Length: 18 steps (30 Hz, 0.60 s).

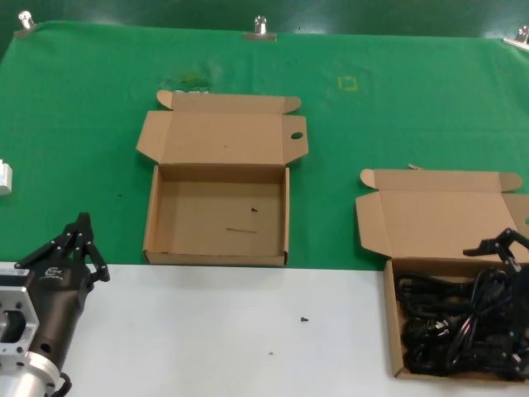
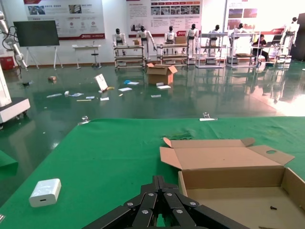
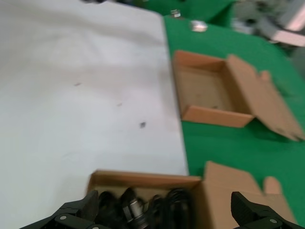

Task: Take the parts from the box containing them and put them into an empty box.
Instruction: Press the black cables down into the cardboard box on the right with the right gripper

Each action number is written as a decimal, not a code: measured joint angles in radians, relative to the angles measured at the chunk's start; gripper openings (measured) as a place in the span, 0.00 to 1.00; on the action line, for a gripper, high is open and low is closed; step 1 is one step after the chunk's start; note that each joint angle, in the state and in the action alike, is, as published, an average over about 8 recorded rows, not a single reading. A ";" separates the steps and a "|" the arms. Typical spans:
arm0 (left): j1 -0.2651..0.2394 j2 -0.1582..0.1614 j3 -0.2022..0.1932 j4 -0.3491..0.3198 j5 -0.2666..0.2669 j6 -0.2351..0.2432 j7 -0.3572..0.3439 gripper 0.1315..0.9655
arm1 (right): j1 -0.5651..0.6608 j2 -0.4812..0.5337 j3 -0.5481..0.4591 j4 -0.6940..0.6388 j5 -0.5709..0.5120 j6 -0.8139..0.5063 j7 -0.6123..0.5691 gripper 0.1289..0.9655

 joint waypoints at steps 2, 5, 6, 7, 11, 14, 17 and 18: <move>0.000 0.000 0.000 0.000 0.000 0.000 0.000 0.01 | 0.030 -0.007 -0.019 -0.038 -0.017 -0.038 -0.036 1.00; 0.000 0.000 0.000 0.000 0.000 0.000 0.000 0.01 | 0.072 -0.021 -0.045 -0.095 -0.043 -0.080 -0.080 1.00; 0.000 0.000 0.000 0.000 0.000 0.000 0.000 0.01 | 0.083 -0.026 -0.052 -0.111 -0.051 -0.092 -0.092 1.00; 0.000 0.000 0.000 0.000 0.000 0.000 0.000 0.01 | 0.093 -0.031 -0.058 -0.126 -0.057 -0.101 -0.101 1.00; 0.000 0.000 0.000 0.000 0.000 0.000 0.000 0.01 | 0.123 -0.050 -0.073 -0.184 -0.074 -0.130 -0.130 1.00; 0.000 0.000 0.000 0.000 0.000 0.000 0.000 0.01 | 0.142 -0.068 -0.082 -0.232 -0.084 -0.143 -0.152 1.00; 0.000 0.000 0.000 0.000 0.000 0.000 0.000 0.01 | 0.157 -0.088 -0.088 -0.284 -0.093 -0.149 -0.178 1.00; 0.000 0.000 0.000 0.000 0.000 0.000 0.000 0.01 | 0.160 -0.095 -0.090 -0.301 -0.096 -0.149 -0.188 1.00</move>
